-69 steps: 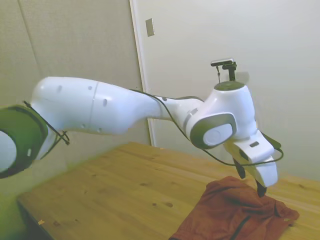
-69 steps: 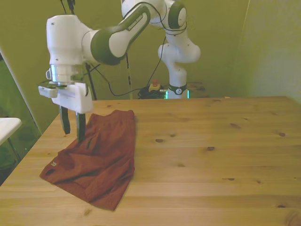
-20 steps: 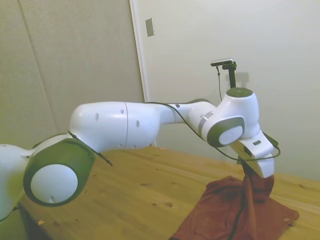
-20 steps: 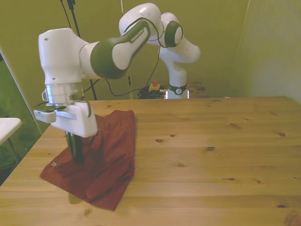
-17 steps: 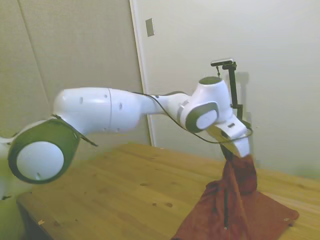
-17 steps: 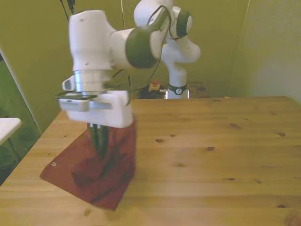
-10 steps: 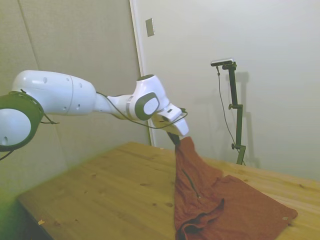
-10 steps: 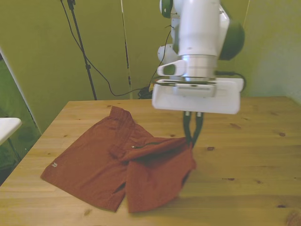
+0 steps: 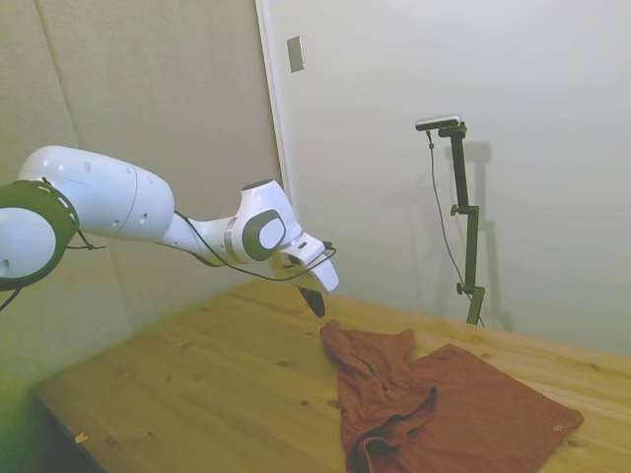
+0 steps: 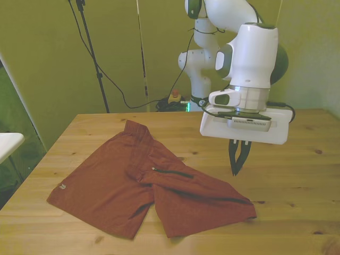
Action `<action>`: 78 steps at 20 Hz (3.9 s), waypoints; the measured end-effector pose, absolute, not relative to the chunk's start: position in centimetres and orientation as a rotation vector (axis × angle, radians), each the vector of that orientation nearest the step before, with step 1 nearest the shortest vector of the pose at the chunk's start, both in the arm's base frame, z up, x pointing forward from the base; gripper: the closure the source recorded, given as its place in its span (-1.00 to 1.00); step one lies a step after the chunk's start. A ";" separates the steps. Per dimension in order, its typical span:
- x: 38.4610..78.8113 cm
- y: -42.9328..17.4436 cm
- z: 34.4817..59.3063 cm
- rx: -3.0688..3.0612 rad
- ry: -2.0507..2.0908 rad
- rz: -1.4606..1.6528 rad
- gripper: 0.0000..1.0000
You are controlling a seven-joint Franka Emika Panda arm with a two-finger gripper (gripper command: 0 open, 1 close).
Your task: Unfold the shorts
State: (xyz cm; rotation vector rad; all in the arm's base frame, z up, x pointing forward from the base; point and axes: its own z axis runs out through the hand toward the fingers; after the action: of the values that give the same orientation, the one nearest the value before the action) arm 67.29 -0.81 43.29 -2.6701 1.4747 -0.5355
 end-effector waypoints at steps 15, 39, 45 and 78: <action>62.7 -26.2 46.6 -2.903 1.235 -0.440 -1.00; 64.9 -32.3 36.5 -2.941 0.997 -0.005 1.00; 65.4 -32.0 36.5 -2.937 0.983 0.016 1.00; 62.5 -6.5 41.0 -3.207 0.550 -0.075 1.00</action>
State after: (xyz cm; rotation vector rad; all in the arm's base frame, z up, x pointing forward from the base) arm 62.45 -6.52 41.03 -3.2070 0.5500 -0.0753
